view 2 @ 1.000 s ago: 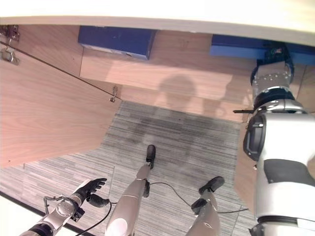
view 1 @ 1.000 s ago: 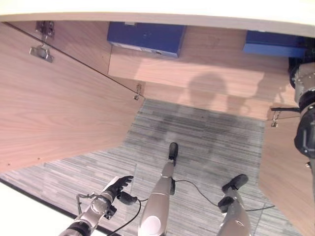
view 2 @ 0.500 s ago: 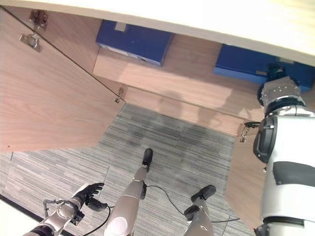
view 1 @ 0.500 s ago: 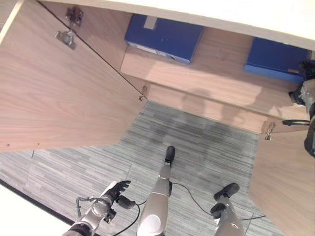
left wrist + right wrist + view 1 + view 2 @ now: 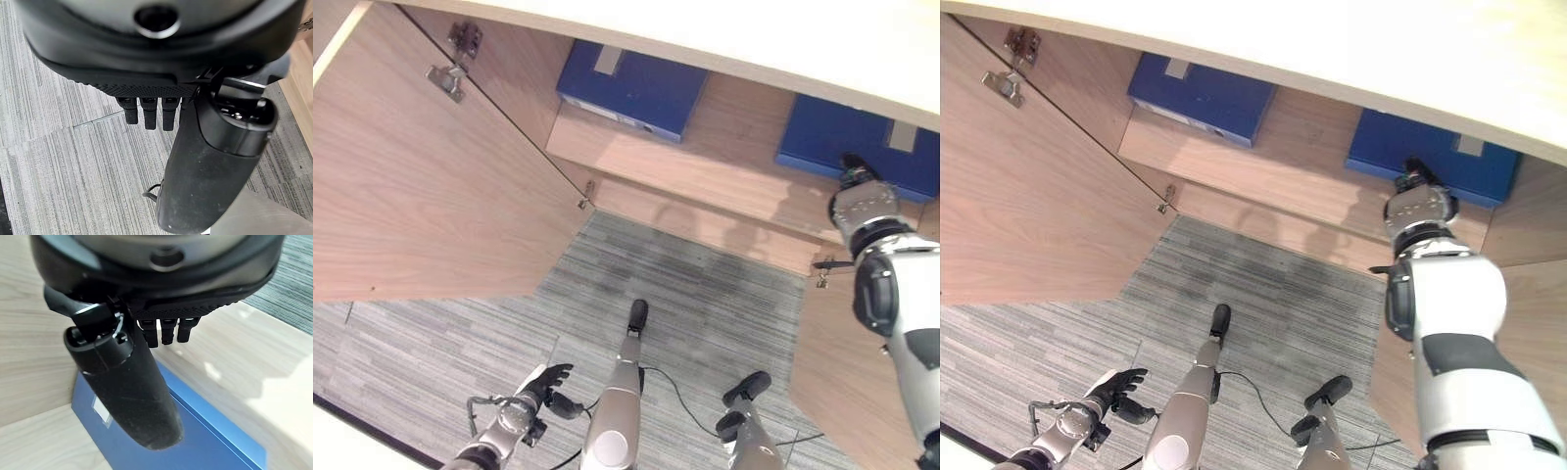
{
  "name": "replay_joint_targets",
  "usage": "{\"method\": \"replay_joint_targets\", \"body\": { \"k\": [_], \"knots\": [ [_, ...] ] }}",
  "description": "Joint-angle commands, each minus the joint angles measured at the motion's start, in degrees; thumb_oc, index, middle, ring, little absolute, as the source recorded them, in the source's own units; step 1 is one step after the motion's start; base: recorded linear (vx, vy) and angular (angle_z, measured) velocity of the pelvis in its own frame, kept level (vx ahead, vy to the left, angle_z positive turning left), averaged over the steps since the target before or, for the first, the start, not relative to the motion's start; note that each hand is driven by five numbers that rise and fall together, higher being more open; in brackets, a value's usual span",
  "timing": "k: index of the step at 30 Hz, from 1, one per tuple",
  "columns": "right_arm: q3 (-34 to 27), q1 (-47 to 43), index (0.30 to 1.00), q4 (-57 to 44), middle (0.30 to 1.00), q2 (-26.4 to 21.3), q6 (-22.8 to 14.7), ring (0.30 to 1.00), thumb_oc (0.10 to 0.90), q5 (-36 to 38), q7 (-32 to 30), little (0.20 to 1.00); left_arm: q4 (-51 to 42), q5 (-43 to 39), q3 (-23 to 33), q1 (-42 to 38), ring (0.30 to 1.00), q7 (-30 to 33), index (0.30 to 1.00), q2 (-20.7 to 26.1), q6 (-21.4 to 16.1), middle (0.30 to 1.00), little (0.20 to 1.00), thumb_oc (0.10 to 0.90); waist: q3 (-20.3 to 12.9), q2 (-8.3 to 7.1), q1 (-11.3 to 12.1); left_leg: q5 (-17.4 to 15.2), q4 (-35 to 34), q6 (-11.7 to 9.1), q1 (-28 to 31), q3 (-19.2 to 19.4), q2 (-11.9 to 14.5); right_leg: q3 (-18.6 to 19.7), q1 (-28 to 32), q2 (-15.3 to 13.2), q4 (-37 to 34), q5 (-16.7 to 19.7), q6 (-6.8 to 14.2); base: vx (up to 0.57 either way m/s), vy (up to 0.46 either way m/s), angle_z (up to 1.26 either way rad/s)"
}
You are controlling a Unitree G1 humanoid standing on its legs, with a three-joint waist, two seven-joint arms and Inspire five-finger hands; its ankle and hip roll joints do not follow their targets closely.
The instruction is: Put the empty folder in the office cabinet
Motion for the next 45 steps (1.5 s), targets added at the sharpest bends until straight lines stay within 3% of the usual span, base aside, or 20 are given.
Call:
{"method": "replay_joint_targets", "body": {
  "k": [1,7,12,18,20,21,22,23,27,28,29,32,33,34,35,36,37,40,41,45],
  "knots": [
    [-1.9,2.6,0.900,-3.9,0.900,2.2,-1.2,0.900,0.800,-1.3,-0.3,0.900,5.4,-2.1,-0.2,0.0,0.900,2.2,0.900,-1.1,0.7,0.900,0.900,0.800,1.3,-1.11,1.7,-8.4,-2.1,-5.8,3.6,-2.0,0.7,3.0,3.8,2.3,8.3,-14.6,2.2,-0.02,0.042,0.00],
    [-2.3,5.9,0.900,-6.2,0.900,6.7,-2.7,0.900,0.800,-1.8,0.1,0.900,5.9,-2.5,0.3,0.0,0.900,2.7,0.900,-2.3,0.7,0.900,0.900,0.800,1.7,-1.19,1.2,-8.4,-2.1,-5.6,4.2,-1.8,0.6,3.4,4.2,2.1,8.0,-14.1,2.3,-0.02,0.047,-0.03],
    [-2.4,11.9,0.900,-13.9,0.900,13.9,-6.1,0.900,0.800,-1.5,0.9,0.900,6.0,-4.1,1.4,-1.0,0.900,3.2,0.900,-3.9,1.1,0.900,0.900,0.800,1.4,-1.83,-0.3,-8.6,-2.1,-5.5,5.4,-1.3,1.0,3.9,4.5,1.9,8.3,-14.0,2.2,-0.01,0.057,-0.03],
    [0.3,17.2,0.900,-28.9,0.900,21.7,-9.0,0.900,0.800,-4.2,0.9,0.900,6.1,-6.4,3.2,-1.6,0.900,4.3,0.900,-5.1,2.1,0.900,0.900,0.800,0.1,-3.52,-2.0,-9.2,-2.1,-5.3,7.3,-0.2,1.5,4.4,5.6,1.7,8.0,-13.0,2.1,0.00,0.046,-0.15],
    [2.4,20.5,0.900,-36.9,0.900,23.3,-10.0,0.900,0.800,-6.6,1.1,0.900,5.6,-6.1,3.7,-1.2,0.900,4.4,0.900,-5.4,2.4,0.900,0.900,0.800,0.0,-3.85,-2.2,-8.0,-1.8,-4.7,7.3,0.3,1.3,3.6,5.5,1.3,7.6,-11.2,1.6,-0.09,0.096,-0.08],
    [5.4,26.4,0.900,-48.2,0.900,24.4,-10.8,0.900,0.800,-10.8,1.2,0.900,4.5,-6.2,4.8,-0.7,0.900,4.6,0.900,-6.2,2.7,0.900,0.900,0.800,-0.3,-4.35,-3.1,-8.1,-1.9,-4.6,8.2,0.8,1.5,3.6,6.1,1.1,7.4,-10.8,1.7,0.01,0.043,-0.06],
    [5.6,26.8,0.900,-48.7,0.900,24.5,-10.7,0.900,0.800,-11.1,0.9,0.900,4.5,-6.2,4.8,-0.5,0.900,4.6,0.900,-6.3,2.8,0.900,0.900,0.800,-0.7,-4.46,-3.4,-9.3,-2.1,-4.9,8.8,0.6,1.6,4.4,6.6,1.3,7.5,-12.1,2.3,0.08,0.062,-0.04],
    [6.3,34.4,0.900,-57.5,0.900,21.7,-10.2,0.900,0.800,-19.2,3.7,0.900,4.4,-5.1,5.7,0.1,0.900,4.2,0.900,-8.0,2.3,0.900,0.900,0.800,-1.6,-5.10,-4.2,-8.8,-1.7,-4.3,10.0,1.1,1.6,3.3,7.8,0.6,7.4,-10.9,1.8,0.07,0.030,-0.06],
    [7.5,37.6,0.900,-58.9,0.900,18.1,-8.6,0.900,0.800,-24.9,6.4,0.900,3.5,-3.7,6.7,1.4,0.900,3.5,0.900,-8.0,1.3,0.900,0.900,0.800,-3.1,-5.91,-4.7,-9.3,-1.6,-4.1,11.9,1.5,1.8,3.4,9.6,0.6,6.8,-10.8,2.0,0.04,0.039,0.07],
    [9.9,40.9,0.900,-63.1,0.900,17.4,-8.1,0.900,0.800,-27.2,8.7,0.900,3.1,-3.7,7.4,1.9,0.900,3.5,0.900,-8.1,1.0,0.900,0.900,0.800,-3.4,-6.37,-5.4,-9.5,-1.6,-4.0,12.9,2.1,1.8,3.8,10.2,0.6,6.6,-10.6,2.0,0.09,0.108,-0.08],
    [14.7,51.1,0.900,-71.2,0.900,14.8,-7.6,0.900,0.800,-32.5,16.8,0.900,3.4,-4.9,10.6,2.3,0.900,2.5,0.900,-8.8,0.6,0.900,0.900,0.800,-4.8,-7.48,-7.6,-10.4,-1.5,-3.6,16.5,4.4,2.3,5.0,11.3,0.7,6.1,-9.6,2.4,0.07,0.099,-0.12],
    [15.5,56.5,0.900,-75.7,0.900,11.2,-8.4,0.900,0.800,-33.5,22.1,0.900,3.2,-5.8,12.9,2.1,0.900,1.7,0.900,-7.6,-0.3,0.900,0.900,0.800,-5.3,-7.69,-8.7,-10.5,-1.2,-3.5,18.6,5.6,2.7,6.2,12.3,1.5,7.0,-10.8,2.3,0.01,0.028,-0.43],
    [14.5,61.9,0.900,-79.7,0.900,8.5,-9.0,0.900,0.800,-34.5,25.2,0.900,2.4,-5.7,13.7,2.5,0.900,1.3,0.900,-7.1,-1.2,0.900,0.900,0.800,-5.4,-7.10,-10.9,-10.4,0.2,-3.1,18.6,4.8,2.8,10.9,12.6,3.6,9.5,-14.1,2.2,-0.06,-0.015,-0.48],
    [14.6,63.2,0.900,-79.6,0.900,7.9,-9.4,0.900,0.800,-34.9,26.7,0.900,2.2,-6.5,14.5,2.5,0.900,1.4,0.900,-7.2,-1.7,0.900,0.900,0.800,-5.6,-6.72,-11.1,-10.3,0.9,-3.2,18.7,4.9,2.6,13.1,13.1,5.2,9.2,-15.6,1.7,-0.06,-0.002,-0.18],
    [14.6,63.2,0.900,-79.6,0.900,7.9,-9.4,0.900,0.800,-34.9,26.7,0.900,2.2,-6.5,14.5,2.5,0.900,1.4,0.900,-7.2,-1.7,0.900,0.900,0.800,-5.7,-6.65,-11.1,-10.2,0.9,-3.2,18.5,4.9,2.6,13.1,13.0,5.3,9.0,-15.4,1.7,-0.06,-0.144,0.38],
    [14.6,66.7,0.900,-79.8,0.900,6.8,-9.7,0.900,0.800,-36.6,28.8,0.900,2.8,-7.5,16.6,2.7,0.900,2.4,0.900,-7.5,-2.7,0.900,0.900,0.800,-7.0,-5.59,-10.2,-7.8,0.8,-4.6,18.6,3.3,2.9,12.6,15.7,7.9,7.0,-17.7,-0.1,-0.04,-0.137,0.35],
    [14.6,66.8,0.900,-79.8,0.900,6.8,-9.7,0.900,0.800,-36.6,28.8,0.900,2.8,-7.5,16.6,2.7,0.900,2.4,0.900,-7.6,-2.7,0.900,0.900,0.800,-7.1,-5.45,-10.4,-7.7,0.7,-4.6,18.3,3.1,3.0,12.4,15.8,8.0,6.7,-17.4,-0.2,-0.09,-0.179,0.49],
    [14.5,68.2,0.900,-78.7,0.900,5.1,-9.9,0.900,0.800,-38.5,28.9,0.900,1.6,-9.6,18.1,3.6,0.900,2.6,0.900,-8.4,-3.6,0.900,0.900,0.800,-7.5,-4.20,-9.3,-3.6,-1.1,-7.5,16.3,0.5,4.1,10.4,18.3,9.6,2.0,-17.5,-1.0,-0.17,-0.078,0.62],
    [14.5,68.6,0.900,-78.2,0.900,3.9,-9.8,0.900,0.800,-38.9,29.3,0.900,1.1,-9.8,18.4,4.3,0.900,2.5,0.900,-8.7,-4.0,0.900,0.900,0.800,-7.5,-3.84,-9.1,-3.8,-1.1,-7.1,15.8,0.5,4.1,9.4,18.2,9.4,1.0,-16.7,-1.1,-0.23,-0.016,0.60],
    [14.8,69.4,0.900,-76.4,0.900,1.4,-8.7,0.900,0.800,-40.7,30.3,0.900,-0.5,-8.9,19.0,8.0,0.900,1.7,0.900,-10.6,-4.3,0.900,0.900,0.800,-8.2,-3.78,-10.9,-8.4,3.6,-3.9,19.8,9.7,6.1,5.4,17.5,6.3,0.9,-14.2,-1.8,-0.22,0.102,0.77]
  ]
}}
